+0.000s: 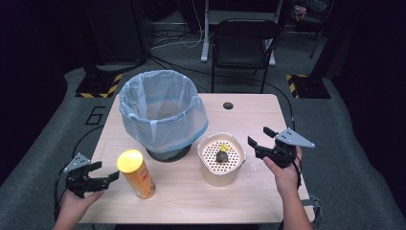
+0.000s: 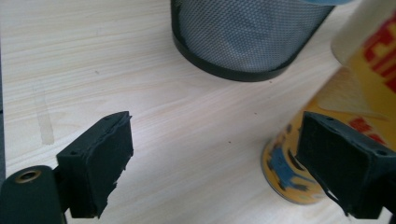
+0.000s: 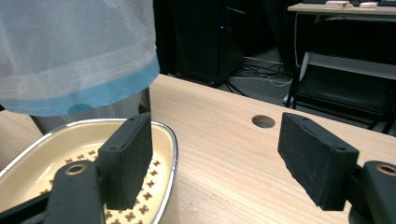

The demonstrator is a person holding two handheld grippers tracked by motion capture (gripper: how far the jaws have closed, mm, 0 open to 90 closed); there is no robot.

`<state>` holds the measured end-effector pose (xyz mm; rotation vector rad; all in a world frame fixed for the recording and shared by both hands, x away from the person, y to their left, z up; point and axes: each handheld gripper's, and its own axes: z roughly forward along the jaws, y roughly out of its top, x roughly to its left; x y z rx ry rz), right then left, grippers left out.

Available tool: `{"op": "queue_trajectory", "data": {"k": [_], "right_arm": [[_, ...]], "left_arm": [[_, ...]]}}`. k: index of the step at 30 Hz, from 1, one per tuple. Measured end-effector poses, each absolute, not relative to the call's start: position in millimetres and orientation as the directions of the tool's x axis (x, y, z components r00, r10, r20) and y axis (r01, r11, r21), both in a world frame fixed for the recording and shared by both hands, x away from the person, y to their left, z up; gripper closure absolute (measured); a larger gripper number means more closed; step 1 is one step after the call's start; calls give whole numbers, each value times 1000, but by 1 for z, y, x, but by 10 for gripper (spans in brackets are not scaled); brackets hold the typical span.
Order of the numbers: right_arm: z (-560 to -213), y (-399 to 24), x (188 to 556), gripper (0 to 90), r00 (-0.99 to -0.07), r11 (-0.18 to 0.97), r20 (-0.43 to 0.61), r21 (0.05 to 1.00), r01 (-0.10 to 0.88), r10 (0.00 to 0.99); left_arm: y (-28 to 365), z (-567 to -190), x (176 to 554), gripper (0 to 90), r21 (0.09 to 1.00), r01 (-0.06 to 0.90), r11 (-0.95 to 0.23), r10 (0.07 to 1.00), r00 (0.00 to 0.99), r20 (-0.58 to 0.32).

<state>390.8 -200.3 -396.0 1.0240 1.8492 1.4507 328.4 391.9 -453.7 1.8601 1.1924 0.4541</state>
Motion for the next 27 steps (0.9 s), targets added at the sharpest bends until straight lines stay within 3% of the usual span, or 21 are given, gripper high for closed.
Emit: {"op": "queue_trajectory", "data": {"k": [9, 16, 27], "right_arm": [[-407, -212, 392, 250, -518, 108, 27, 967, 229, 855], [-419, -221, 395, 250, -493, 101, 45, 959, 265, 869], [-426, -230, 396, 250, -492, 64, 88, 956, 285, 866]], "left_arm": [[380, -449, 307, 1, 825, 511, -242, 814, 570, -114], [369, -449, 299, 1, 826, 521, -214, 774, 607, -182], [344, -451, 300, 3, 827, 505, -245, 725, 662, -189]]}}
